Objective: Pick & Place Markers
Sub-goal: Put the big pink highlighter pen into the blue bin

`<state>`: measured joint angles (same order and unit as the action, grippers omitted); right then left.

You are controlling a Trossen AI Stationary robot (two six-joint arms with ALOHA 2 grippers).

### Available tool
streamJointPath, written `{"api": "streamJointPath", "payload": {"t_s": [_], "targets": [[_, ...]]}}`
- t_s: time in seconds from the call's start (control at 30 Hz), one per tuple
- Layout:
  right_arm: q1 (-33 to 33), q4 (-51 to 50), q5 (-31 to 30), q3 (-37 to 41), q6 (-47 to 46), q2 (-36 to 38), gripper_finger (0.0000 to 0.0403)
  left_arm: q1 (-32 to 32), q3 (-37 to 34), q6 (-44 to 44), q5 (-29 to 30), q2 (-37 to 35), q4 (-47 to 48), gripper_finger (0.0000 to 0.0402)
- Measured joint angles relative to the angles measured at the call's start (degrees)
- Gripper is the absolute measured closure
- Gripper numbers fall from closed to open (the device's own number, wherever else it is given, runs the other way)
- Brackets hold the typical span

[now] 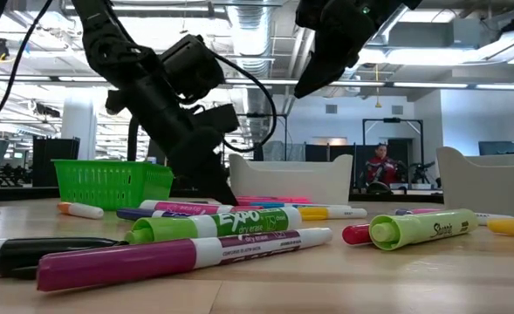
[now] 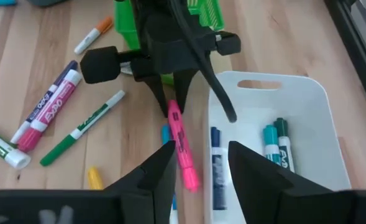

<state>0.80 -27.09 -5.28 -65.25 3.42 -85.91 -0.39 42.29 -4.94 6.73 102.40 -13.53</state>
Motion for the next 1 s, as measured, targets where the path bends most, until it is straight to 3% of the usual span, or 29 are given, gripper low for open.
{"api": "streamJointPath", "payload": {"t_s": [0.17, 0.33, 0.47, 0.6, 0.77, 0.9, 1.0], "targets": [[0.0, -0.2, 0.0, 0.0, 0.0, 0.0, 0.0267, -2.6, 0.0, -1.4, 2.7, -7.9, 2.6, 0.033], [-0.6, -1.2, 0.2, 0.0, -0.4, 0.0, 0.027, -9.2, 0.1, -5.2, 2.9, -21.5, 16.5, 0.0325], [-1.2, -1.3, 0.2, 0.0, -0.4, 0.0, 0.0269, -16.6, 0.1, -18.3, 8.4, -33.8, 33.2, 0.0324], [-1.6, -1.3, 0.2, 0.0, -0.4, 0.0, 0.027, -24.5, 0.1, -41.0, 9.3, -44.3, 48.5, 0.0327], [-1.9, -1.2, 0.2, 0.0, 0.1, 0.0, 0.0271, -36.8, 0.1, -55.9, -1.8, -49.7, 63.1, 0.0321], [-1.9, -1.2, 0.2, 0.0, 0.5, 0.0, 0.0269, -44.1, 0.1, -67.3, -7.2, -51.4, 69.9, 0.0323], [-1.9, -1.2, 0.2, 0.0, 0.5, 0.0, 0.0269, -48.1, 0.1, -73.5, -8.0, -51.8, 72.2, 0.0323]]}}
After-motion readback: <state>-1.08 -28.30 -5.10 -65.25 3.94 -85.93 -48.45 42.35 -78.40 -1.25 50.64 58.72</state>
